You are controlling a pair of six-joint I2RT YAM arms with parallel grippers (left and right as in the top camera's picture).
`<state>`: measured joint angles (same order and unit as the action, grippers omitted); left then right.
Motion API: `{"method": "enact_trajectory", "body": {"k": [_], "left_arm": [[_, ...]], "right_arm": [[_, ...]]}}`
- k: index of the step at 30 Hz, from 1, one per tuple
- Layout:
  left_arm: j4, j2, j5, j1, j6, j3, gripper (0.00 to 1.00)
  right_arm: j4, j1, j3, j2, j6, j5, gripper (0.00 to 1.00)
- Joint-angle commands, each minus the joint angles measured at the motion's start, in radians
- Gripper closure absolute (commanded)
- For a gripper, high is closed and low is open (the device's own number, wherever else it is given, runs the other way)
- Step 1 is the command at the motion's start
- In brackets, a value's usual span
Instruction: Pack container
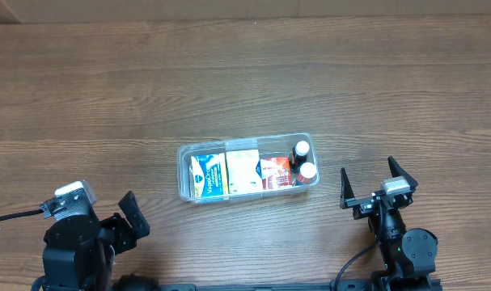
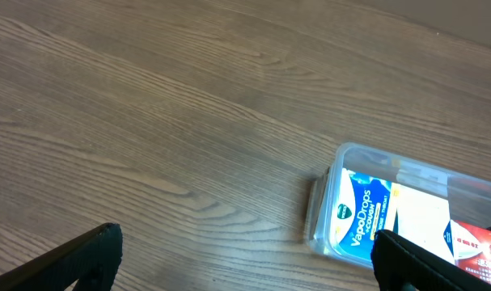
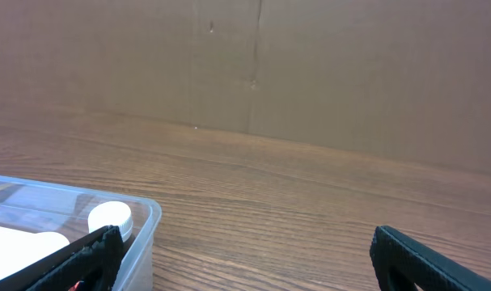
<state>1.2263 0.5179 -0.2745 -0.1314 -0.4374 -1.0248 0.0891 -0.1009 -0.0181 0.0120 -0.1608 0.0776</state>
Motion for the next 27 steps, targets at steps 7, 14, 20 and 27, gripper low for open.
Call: {"method": "enact_trajectory", "body": {"k": [7, 14, 20, 27], "left_arm": [[-0.003, -0.006, -0.013, -0.004, 0.004, 0.004, 0.0], [0.034, -0.008, -0.014, 0.006, 0.005, 0.014, 0.0], [-0.195, -0.086, 0.064, 0.089, 0.156, 0.211, 0.0], [-0.65, -0.295, 0.192, 0.112, 0.346, 0.577, 0.0]], "right_arm": [[-0.009, -0.005, 0.01, -0.009, 0.007, -0.008, 0.0], [-0.009, -0.005, 0.01, -0.009, 0.007, -0.008, 0.0], [-0.009, -0.005, 0.01, -0.009, 0.007, -0.008, 0.0], [-0.009, -0.005, 0.01, -0.009, 0.007, -0.008, 0.0]]}}
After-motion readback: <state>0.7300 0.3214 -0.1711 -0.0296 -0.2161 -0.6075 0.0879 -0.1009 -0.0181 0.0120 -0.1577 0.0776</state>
